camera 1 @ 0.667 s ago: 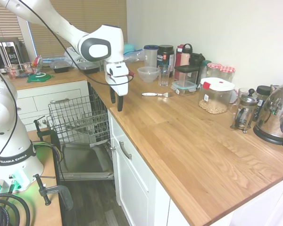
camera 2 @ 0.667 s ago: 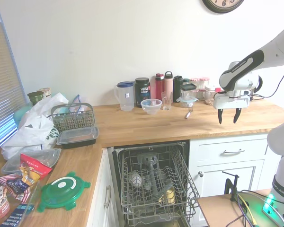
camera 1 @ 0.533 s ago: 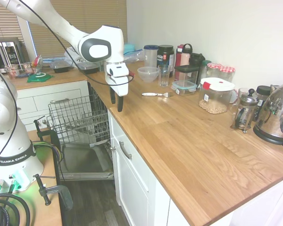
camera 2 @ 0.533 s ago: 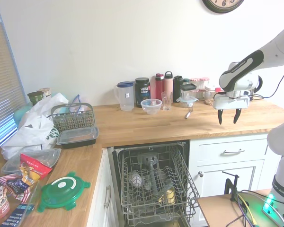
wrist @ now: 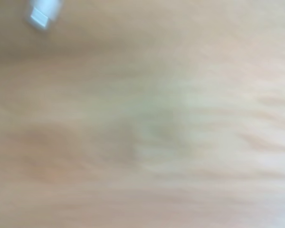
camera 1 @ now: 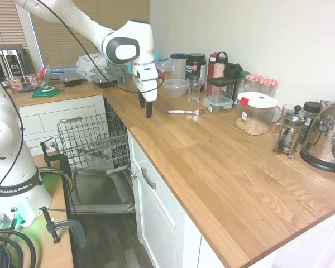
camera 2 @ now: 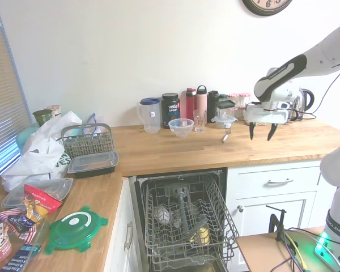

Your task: Put the fork in the dishwasher

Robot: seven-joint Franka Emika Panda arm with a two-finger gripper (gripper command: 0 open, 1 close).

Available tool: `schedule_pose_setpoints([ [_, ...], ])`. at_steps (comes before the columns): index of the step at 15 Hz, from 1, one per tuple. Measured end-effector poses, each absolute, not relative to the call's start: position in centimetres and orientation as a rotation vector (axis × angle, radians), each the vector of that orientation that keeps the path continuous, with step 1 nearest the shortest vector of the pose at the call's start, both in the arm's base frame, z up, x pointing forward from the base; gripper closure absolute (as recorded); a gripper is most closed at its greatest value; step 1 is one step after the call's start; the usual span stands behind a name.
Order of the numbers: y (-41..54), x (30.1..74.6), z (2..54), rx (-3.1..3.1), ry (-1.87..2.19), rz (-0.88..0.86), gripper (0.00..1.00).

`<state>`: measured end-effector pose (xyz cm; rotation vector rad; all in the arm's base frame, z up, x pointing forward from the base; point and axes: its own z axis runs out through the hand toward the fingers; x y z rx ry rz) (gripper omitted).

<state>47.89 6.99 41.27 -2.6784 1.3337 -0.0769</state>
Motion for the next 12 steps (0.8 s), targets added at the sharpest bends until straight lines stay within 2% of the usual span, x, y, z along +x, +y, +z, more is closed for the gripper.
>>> schedule_pose_setpoints([
  [6,14.4,53.5,45.1,-2.576,1.419,-0.067,0.00],
  [12,15.4,60.9,43.4,-2.519,1.641,0.012,0.00],
])
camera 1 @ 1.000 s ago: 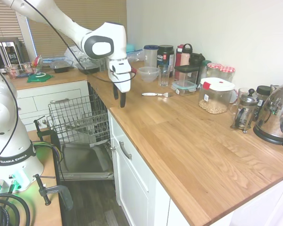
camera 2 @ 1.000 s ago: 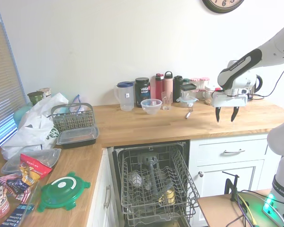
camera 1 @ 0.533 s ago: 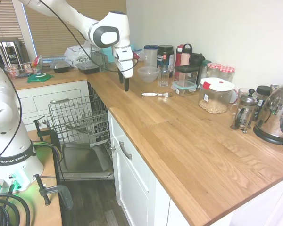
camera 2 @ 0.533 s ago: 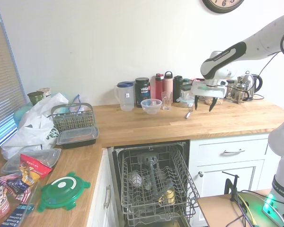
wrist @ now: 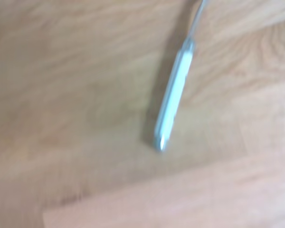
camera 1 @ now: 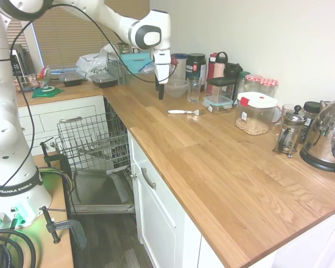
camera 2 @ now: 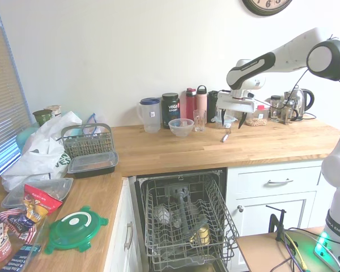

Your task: Put the fork in the dishwasher

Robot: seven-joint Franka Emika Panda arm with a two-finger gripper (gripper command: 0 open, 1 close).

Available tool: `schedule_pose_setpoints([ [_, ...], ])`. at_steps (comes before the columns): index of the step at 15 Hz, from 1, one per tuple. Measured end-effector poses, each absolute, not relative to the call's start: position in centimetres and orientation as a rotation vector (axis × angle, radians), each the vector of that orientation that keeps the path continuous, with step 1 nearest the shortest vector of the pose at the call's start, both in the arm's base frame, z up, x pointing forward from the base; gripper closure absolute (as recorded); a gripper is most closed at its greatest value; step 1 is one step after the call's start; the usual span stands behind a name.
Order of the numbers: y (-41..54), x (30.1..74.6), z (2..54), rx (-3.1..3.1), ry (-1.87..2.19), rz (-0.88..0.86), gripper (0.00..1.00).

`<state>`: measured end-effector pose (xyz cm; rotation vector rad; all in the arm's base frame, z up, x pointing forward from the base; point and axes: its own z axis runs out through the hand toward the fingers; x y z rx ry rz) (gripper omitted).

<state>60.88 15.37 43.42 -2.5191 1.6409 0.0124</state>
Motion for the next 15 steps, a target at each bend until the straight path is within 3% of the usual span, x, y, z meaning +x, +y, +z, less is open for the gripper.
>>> schedule_pose_setpoints([
  [5,16.3,65.1,40.1,-2.505,1.749,0.062,0.00],
  [12,15.4,67.6,37.0,-2.482,1.796,0.107,0.00],
  [13,15.3,67.8,36.8,-2.478,1.801,0.109,1.00],
  [15,14.7,68.3,36.3,-2.469,1.820,0.113,1.00],
])
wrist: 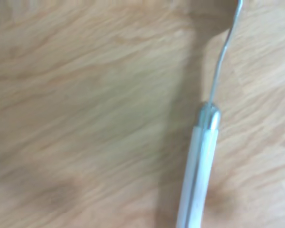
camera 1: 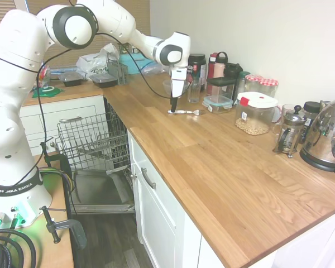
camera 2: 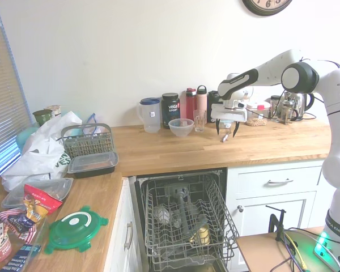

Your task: Put the fork in the dishwasher

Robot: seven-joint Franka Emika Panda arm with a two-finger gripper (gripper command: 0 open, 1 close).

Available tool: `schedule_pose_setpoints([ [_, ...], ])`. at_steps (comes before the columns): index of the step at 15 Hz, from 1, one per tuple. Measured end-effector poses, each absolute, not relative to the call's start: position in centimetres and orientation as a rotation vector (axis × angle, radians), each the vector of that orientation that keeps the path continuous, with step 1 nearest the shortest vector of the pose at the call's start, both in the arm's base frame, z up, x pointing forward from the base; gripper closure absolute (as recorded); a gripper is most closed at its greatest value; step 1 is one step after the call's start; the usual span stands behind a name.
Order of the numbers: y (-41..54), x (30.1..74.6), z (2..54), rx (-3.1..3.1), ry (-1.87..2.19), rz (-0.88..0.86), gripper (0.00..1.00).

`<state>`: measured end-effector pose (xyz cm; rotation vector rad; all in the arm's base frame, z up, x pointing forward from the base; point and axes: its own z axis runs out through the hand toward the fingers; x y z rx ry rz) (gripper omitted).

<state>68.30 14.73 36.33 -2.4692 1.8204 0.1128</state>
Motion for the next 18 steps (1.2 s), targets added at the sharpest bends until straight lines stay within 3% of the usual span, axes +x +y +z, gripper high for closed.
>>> schedule_pose_setpoints([
  [18,14.9,70.8,34.0,-2.453,1.861,0.144,1.00],
])
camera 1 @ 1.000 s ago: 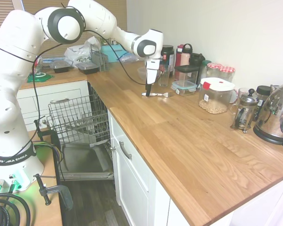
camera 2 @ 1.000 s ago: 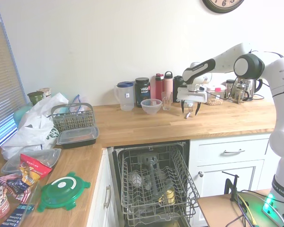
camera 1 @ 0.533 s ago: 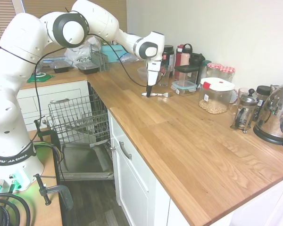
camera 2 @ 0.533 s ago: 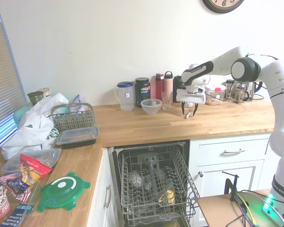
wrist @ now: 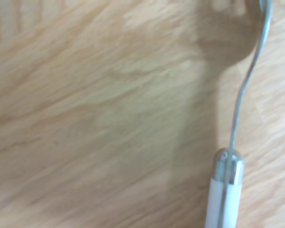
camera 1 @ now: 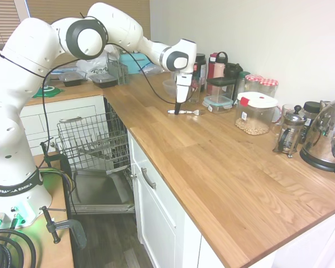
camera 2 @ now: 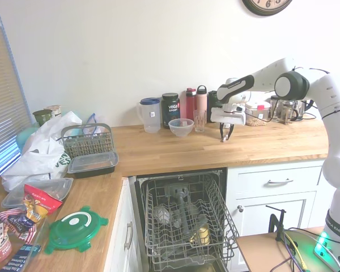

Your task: Put the fork in the dishwasher

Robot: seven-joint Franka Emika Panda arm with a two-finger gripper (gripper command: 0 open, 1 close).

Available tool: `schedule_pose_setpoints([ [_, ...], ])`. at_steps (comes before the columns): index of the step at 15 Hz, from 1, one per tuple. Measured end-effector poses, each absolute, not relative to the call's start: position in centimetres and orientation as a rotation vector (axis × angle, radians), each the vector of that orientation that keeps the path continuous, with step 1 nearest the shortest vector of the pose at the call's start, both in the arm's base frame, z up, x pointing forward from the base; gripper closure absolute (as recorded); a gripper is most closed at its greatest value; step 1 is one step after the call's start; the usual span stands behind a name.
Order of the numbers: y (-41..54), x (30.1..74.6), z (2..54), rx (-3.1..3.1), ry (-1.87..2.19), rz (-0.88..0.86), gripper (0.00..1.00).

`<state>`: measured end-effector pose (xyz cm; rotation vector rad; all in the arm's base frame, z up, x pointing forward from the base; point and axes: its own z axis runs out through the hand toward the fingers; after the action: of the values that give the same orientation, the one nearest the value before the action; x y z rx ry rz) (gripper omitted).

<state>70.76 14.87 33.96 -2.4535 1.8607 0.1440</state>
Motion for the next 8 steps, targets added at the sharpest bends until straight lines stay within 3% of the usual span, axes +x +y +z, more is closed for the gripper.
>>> schedule_pose_setpoints([
  [8,16.1,70.9,34.1,-2.442,1.834,0.130,1.00],
])
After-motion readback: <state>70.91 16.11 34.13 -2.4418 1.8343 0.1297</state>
